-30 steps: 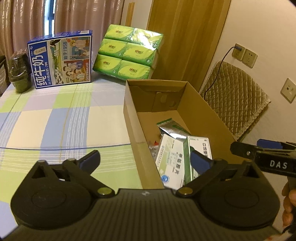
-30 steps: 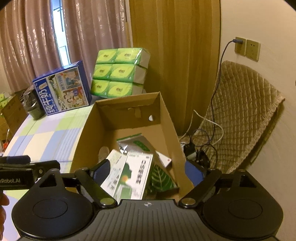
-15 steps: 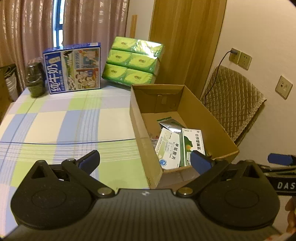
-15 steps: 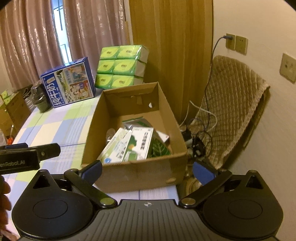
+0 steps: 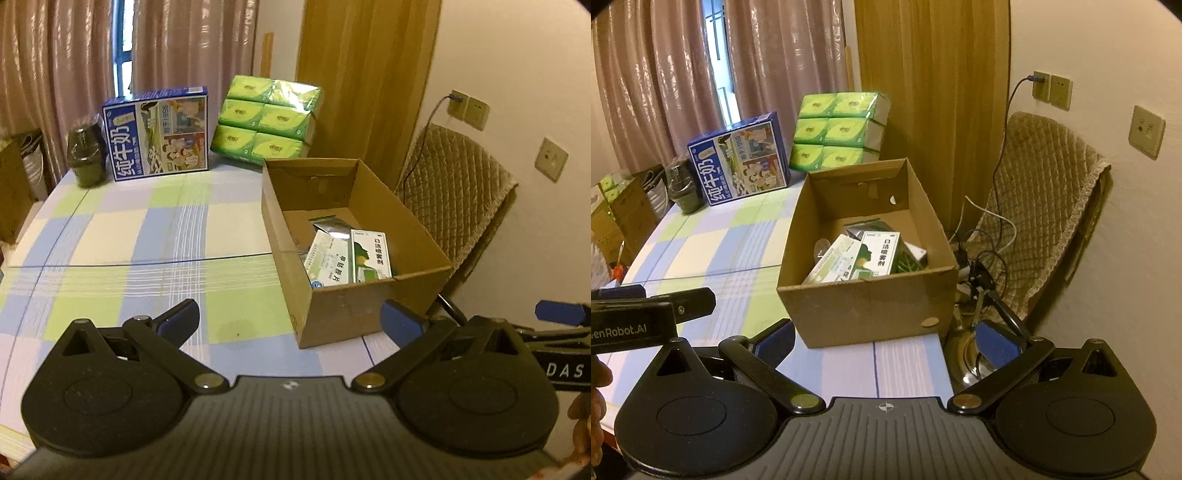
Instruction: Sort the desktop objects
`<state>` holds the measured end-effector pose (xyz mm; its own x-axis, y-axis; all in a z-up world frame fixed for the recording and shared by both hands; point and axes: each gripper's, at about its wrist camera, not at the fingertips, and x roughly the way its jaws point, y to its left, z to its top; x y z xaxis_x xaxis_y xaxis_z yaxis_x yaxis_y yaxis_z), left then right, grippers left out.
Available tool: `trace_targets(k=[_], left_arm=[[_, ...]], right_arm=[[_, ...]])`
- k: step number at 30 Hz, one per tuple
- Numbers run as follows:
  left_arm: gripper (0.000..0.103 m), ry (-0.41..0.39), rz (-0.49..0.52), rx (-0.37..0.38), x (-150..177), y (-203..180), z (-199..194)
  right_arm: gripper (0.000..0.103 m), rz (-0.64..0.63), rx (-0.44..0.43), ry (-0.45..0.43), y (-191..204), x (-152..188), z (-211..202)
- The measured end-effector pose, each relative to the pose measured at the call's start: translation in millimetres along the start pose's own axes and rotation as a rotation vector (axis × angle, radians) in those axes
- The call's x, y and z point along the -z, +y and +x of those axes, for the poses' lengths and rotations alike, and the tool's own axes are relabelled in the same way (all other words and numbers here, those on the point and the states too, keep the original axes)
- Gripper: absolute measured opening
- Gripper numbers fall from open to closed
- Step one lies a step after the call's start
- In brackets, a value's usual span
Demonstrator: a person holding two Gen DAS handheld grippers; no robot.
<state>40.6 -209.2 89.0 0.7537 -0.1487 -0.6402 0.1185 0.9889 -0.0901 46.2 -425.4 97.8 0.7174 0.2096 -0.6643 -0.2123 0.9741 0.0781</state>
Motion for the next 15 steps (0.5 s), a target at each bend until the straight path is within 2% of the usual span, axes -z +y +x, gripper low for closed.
trace_targets(k=[15], left_arm=[[0.102, 0.041, -0.034, 0.034, 13.3, 4.9, -19.6]], right_arm=[[0.101, -0.027, 0.043, -0.011, 9.0, 16.4, -25.8]])
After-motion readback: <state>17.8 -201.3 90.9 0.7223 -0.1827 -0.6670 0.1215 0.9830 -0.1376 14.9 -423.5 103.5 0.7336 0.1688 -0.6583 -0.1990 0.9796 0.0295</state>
